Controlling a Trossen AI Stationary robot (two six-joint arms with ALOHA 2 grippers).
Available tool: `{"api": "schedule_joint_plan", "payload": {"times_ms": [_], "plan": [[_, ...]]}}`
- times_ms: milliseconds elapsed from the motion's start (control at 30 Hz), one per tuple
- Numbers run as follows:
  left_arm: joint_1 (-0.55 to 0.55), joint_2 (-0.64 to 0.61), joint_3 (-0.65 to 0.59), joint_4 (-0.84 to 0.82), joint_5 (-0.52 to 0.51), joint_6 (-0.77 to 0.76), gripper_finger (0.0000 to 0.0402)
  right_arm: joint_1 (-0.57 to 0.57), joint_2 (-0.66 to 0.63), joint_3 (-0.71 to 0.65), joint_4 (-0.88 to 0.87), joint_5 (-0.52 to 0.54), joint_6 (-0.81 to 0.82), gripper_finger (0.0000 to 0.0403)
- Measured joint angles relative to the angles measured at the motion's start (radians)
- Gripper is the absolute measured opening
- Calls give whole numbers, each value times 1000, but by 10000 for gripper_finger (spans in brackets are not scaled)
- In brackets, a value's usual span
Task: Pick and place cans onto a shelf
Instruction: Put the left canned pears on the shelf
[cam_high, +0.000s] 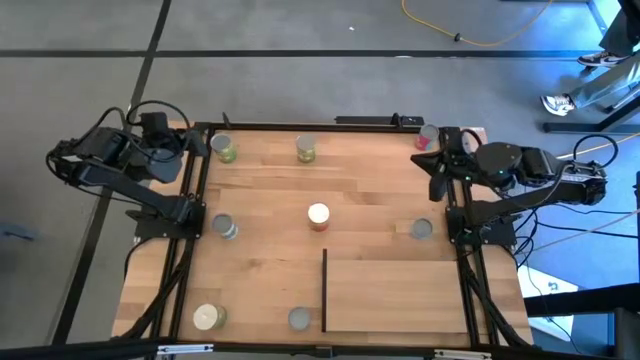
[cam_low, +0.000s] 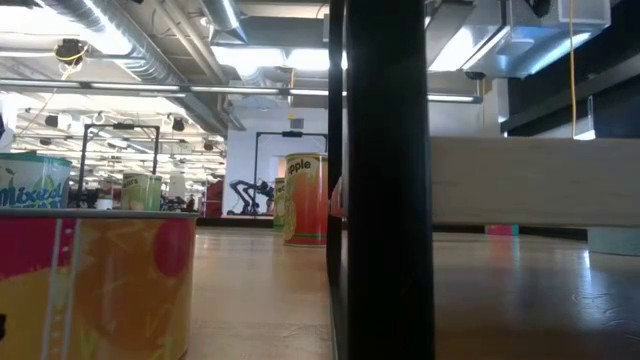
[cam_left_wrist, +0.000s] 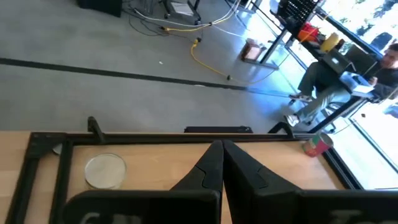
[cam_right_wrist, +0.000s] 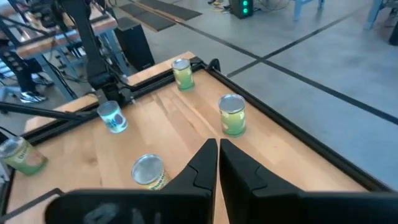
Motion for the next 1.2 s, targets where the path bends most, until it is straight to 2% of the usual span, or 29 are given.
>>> {"api": "schedule_joint_plan", "payload": {"times_ms": [200,333,433,567,733,833,967,1100,1200], "plan": [[0,-13,0,-5,-10,2,0,-20,9,0,3,0,-11,21],[5,-23,0,-4,64,10,0,-32,9,1,4,0,-9,21],[32,-21,1,33,91,95,0,-42,9,1,7,-1,9,21],[92,-5,63,119,136,295,0,-59,9,1,19,-29,17,21],[216,73,180,117,234,465,0,-84,9,1,36,-82,18,21],[319,137,214,80,333,543,0,-95,9,1,37,-123,19,21],[472,214,220,-13,461,546,0,-105,9,1,37,-176,39,21],[627,269,220,-50,546,547,0,-108,9,1,37,-206,45,21],[723,291,220,-51,606,667,0,-108,9,1,37,-224,47,21]]}}
